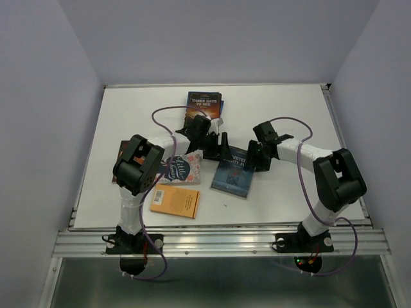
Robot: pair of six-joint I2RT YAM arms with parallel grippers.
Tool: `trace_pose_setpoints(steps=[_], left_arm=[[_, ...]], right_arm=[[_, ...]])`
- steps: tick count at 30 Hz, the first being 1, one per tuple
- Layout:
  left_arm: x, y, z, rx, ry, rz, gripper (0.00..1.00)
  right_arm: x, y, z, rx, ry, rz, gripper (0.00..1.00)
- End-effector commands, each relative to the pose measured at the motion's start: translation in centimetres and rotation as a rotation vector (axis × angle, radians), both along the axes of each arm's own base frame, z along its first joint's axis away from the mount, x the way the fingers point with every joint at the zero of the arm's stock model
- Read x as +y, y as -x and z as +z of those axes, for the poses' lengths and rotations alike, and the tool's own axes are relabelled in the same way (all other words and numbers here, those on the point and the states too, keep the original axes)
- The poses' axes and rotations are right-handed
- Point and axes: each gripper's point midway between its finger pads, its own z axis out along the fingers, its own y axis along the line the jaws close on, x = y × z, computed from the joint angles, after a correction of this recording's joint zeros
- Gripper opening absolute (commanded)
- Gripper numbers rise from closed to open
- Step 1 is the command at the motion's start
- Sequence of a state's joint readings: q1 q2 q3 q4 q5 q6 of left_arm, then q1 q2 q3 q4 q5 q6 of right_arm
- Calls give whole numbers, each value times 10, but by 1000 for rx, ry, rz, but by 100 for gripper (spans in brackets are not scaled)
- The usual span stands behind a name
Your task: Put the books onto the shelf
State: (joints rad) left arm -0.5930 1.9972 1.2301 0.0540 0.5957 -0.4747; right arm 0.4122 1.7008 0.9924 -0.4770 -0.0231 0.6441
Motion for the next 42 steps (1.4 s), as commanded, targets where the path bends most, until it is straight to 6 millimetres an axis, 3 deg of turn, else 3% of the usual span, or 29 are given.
trace_pose_setpoints(steps=[1,4,9,15,21,31,36,38,42], left_arm=[[14,-3,6,-59,-118,33,80],[25,-6,9,-93,-172,64,80],[27,-1,6,-79,-177,54,80],[27,3,0,-57,-168,61,80],[14,8,3,-28,-97,18,80],[-38,62,38,60,257,-237,79],[-43,65,65,23,334,-249,78],[-43,62,82,-16,363,-246,78],[-45,60,95,-57,384,-247,78]], right_arm=[[-18,-3,-35,-34,112,10,60],[-20,-1,-17,-80,110,48,64],[-28,5,-8,-106,138,90,67],[-32,23,-22,-51,136,100,66],[-23,33,-36,-7,99,118,57],[-16,62,-60,130,24,-8,47],[-22,78,-69,168,26,-44,45],[-20,79,-68,164,7,-41,45],[-16,80,-66,154,-20,-32,45]])
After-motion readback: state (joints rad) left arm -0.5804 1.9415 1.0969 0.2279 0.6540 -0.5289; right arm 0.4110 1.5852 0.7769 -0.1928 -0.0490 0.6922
